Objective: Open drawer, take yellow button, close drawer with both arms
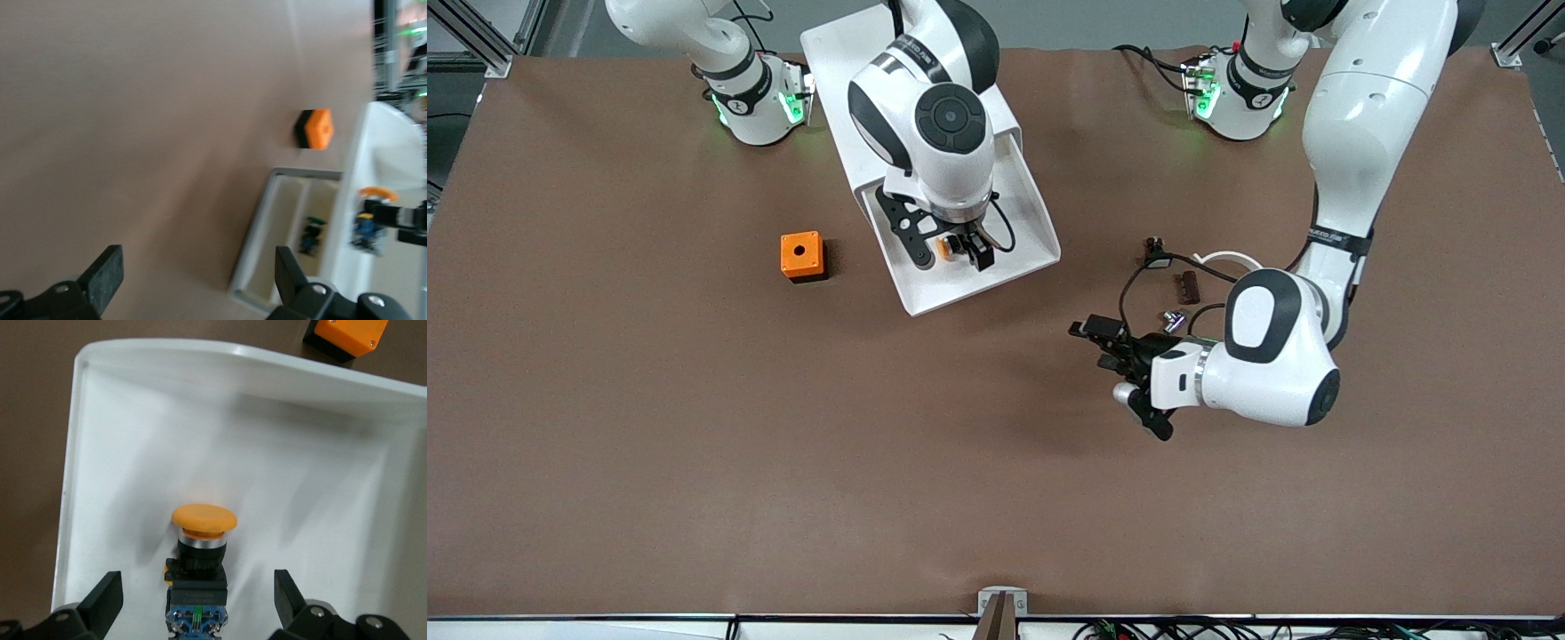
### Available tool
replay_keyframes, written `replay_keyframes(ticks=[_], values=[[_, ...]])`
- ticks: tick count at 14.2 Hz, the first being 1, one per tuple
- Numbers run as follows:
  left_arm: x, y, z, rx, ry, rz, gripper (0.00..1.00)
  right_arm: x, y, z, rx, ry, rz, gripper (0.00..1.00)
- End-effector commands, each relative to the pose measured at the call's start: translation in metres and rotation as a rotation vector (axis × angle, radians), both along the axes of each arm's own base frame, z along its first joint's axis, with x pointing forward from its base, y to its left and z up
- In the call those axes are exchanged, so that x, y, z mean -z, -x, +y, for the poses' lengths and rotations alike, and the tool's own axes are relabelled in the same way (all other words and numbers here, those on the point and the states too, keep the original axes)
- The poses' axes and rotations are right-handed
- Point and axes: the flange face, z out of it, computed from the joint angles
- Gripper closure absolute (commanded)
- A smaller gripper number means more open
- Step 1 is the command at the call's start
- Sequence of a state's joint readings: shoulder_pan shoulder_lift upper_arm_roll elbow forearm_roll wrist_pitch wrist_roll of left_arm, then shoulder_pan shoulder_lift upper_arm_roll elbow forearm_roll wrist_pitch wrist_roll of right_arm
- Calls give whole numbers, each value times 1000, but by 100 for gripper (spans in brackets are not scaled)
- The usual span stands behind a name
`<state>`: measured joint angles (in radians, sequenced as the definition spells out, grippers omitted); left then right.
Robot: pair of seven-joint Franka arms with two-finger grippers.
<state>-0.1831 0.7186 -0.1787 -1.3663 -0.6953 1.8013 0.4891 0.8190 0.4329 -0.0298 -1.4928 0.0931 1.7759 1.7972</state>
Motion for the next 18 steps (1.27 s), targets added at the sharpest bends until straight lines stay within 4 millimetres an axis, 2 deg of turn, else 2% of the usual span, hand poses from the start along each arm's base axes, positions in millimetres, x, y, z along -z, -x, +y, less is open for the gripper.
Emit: replay_keyframes(ticks=[1,2,5,6,8,10,12,14,16,18], values=[[-4,-6,29,5,-129,-36,0,6,4,9,14,0,-3,0],[-14,-6,32,14,-169,-60,0,10,7,13,7,3,0,0],[-18,-6,32,5,-325,-77,0,20,8,15,5,14,9,0],[-28,-10,28,-14,-375,-98,0,20,8,15,5,14,9,0],[-31,-5,10,-31,-488,-116,0,19,7,15,5,14,9,28],[-32,-3,2,-102,-550,-100,0,18,6,14,6,12,8,57],[-31,-1,-2,-218,-616,-55,0,16,6,13,6,13,10,76],[-31,2,-10,-315,-672,-17,0,11,3,12,7,9,7,84],[-30,11,-28,-418,-720,33,0,4,3,13,17,4,2,87],[-31,20,-48,-523,-768,66,0,-22,-1,8,16,22,24,87]])
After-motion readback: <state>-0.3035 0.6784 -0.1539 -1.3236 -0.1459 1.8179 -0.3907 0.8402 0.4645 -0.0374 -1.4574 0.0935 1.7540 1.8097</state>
